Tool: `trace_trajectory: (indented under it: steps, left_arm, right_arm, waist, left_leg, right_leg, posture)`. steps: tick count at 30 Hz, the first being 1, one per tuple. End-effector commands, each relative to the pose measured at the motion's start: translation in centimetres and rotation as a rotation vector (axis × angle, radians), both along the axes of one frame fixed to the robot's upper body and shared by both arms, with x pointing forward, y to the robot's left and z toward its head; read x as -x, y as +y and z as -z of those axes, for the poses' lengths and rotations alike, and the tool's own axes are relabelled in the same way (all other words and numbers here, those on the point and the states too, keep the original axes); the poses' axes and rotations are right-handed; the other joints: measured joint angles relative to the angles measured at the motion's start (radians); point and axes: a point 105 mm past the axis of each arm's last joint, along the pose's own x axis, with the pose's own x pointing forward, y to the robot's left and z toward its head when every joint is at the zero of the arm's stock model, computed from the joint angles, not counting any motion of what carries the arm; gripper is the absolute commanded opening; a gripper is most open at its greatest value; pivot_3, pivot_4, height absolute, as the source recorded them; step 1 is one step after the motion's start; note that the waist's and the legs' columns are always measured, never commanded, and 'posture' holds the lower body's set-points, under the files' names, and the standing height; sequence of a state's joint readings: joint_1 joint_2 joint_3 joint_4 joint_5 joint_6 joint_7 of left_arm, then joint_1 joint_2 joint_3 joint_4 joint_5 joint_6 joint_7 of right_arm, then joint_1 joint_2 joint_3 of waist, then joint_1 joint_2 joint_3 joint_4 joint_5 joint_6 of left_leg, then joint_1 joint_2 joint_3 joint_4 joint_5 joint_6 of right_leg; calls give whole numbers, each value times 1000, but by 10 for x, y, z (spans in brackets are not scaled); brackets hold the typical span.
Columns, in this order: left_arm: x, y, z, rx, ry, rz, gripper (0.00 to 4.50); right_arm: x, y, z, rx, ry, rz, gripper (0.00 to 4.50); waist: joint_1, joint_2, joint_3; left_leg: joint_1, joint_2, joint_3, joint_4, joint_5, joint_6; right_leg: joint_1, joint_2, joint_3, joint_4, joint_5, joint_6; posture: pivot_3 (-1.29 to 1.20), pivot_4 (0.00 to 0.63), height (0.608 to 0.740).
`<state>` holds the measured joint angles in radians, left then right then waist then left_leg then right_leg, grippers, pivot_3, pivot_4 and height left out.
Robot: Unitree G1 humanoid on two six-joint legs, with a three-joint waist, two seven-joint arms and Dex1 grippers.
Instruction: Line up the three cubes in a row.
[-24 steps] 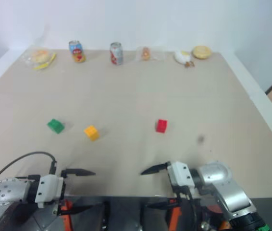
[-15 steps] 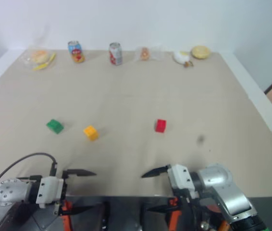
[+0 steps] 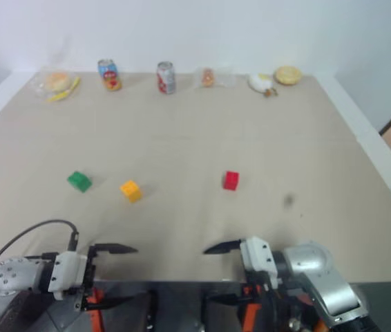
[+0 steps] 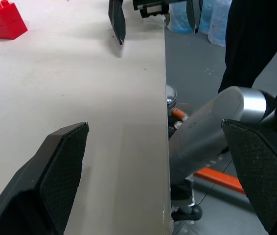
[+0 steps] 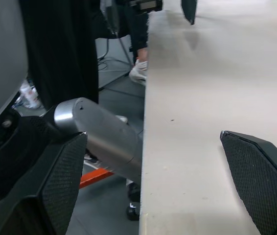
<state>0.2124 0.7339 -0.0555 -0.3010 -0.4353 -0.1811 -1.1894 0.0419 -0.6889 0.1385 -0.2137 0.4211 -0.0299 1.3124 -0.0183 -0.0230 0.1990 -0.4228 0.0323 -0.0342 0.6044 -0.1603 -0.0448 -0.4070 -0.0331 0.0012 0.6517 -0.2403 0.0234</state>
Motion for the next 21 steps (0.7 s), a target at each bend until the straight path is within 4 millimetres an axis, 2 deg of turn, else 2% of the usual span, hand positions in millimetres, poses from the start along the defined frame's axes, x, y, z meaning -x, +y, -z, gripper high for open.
trace_trajectory:
  steps: [1, 3, 6, 11, 13, 16, 21]
  left_arm:
    - [-27, 4, -41, 98, -69, -120, 4486]
    - [-40, 1, -61, 175, -76, -189, 4486]
    - [-52, -4, -82, 277, -88, -278, 4486]
    - [-71, -16, -100, 399, -113, -410, 4486]
    - [-77, -22, -102, 428, -124, -446, 4486]
    - [-86, -28, -105, 458, -146, -490, 4486]
    - [-91, -38, -108, 458, -149, -465, 4486]
  right_arm:
    - [-26, -2, -38, -142, -52, 205, 4500]
    - [-50, -7, -54, -210, -32, 391, 4500]
    - [-93, -17, -77, -286, -107, 723, 4500]
    - [-135, -34, -102, -288, -173, 1197, 4500]
    - [-141, -38, -106, -298, -165, 1345, 4500]
    - [-142, -33, -100, -302, -75, 1458, 4500]
    - [-138, -26, -83, -273, 82, 1530, 4500]
  waist:
    - [0, 0, 0]
    - [0, 0, 0]
    - [-4, -1, -1]
    - [-1, -1, -1]
    - [-1, -1, -1]
    - [-1, -2, -1]
    - [-3, -1, -1]
  left_leg:
    - [0, 1, 0, 1, 0, 0]
    - [0, 1, 1, 3, 1, 0]
    - [0, 3, 4, 5, 1, 0]
    - [0, 4, 4, 5, 1, 0]
    - [-1, 5, 4, 5, 1, 0]
    - [-1, 5, 4, 5, 1, 0]
    - [-1, 5, 5, 5, 1, 0]
  right_leg:
    - [0, 1, 0, 1, 0, 0]
    - [0, 1, 0, 2, 2, 0]
    - [0, 1, 1, 1, 4, 0]
    - [-1, 6, 7, 2, 9, 1]
    - [-1, 9, 9, 1, 10, 2]
    - [-2, 10, 12, 1, 12, 6]
    - [-2, 11, 14, 1, 13, 6]
  posture:
    - [0, 150, 740]
    - [0, 150, 740]
    - [0, 150, 740]
    - [0, 150, 740]
    - [0, 150, 740]
    - [0, 150, 740]
    - [0, 150, 740]
